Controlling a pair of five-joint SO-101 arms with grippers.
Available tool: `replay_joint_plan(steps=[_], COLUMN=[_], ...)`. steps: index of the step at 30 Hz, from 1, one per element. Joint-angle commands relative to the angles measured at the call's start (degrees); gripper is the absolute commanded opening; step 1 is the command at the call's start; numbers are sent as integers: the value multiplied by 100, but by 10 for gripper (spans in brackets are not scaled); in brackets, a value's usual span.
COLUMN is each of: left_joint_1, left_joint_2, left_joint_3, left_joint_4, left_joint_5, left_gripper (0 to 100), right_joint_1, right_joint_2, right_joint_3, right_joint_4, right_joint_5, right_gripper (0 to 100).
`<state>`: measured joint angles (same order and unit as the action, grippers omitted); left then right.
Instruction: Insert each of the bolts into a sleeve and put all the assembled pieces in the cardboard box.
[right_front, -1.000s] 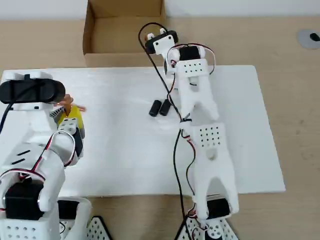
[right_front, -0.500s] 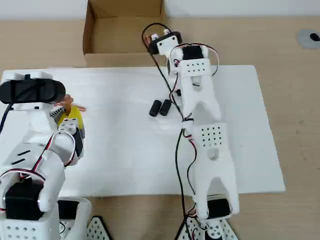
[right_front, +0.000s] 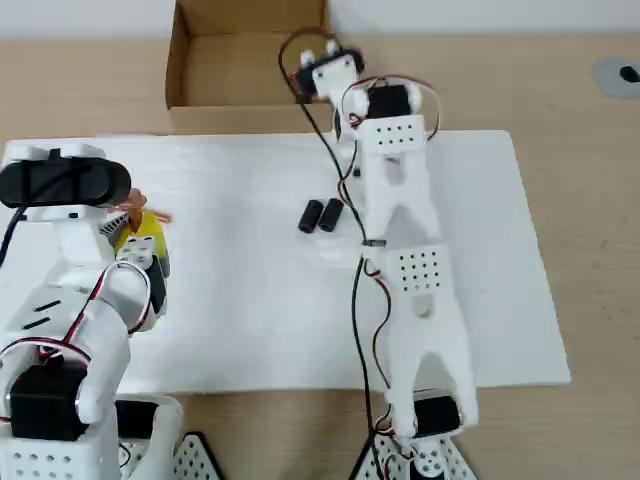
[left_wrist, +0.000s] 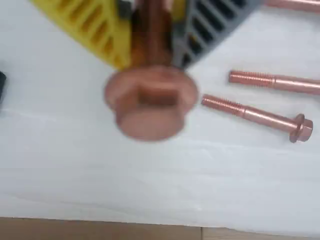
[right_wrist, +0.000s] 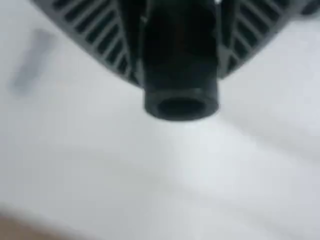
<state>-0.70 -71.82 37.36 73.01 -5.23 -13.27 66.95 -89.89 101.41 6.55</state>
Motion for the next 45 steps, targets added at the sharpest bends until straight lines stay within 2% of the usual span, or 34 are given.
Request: replay_joint_plan(steps=[1,5,8,14,18,21,29,37,39,45], left_joint_1=[-79,-79,-79,-79,-79,-70,-70,-70,-70,-35], left_joint_2=[-75,-75,-84,-453,-866,-1191,-1613,-1587,-1587,-1587], left_joint_3=[-79,-79,-158,-1600,-1679,-1670,-1336,-255,-62,325], left_joint_4=[0,9,9,457,378,185,-862,-2224,-2462,-2479], left_joint_5=[9,9,9,9,-26,-35,-44,26,466,1266], left_gripper=[5,5,5,5,5,5,5,5,5,5], right_joint_1=[-84,-251,-462,-1086,-1534,-1912,-3011,-3037,-3029,-2932], right_joint_2=[-198,-611,-1182,-3152,-4497,-5525,-7996,-10053,-11055,-12769], right_joint_3=[-505,-576,-576,-462,286,1332,5270,8426,9631,11916], right_joint_4=[105,105,105,114,114,114,-88,-1512,-2048,-3868], right_joint_5=[0,-9,-378,-1002,-1547,-1881,-2374,-2409,-2409,-2418], right_gripper=[12,10,10,10,9,9,10,10,10,10])
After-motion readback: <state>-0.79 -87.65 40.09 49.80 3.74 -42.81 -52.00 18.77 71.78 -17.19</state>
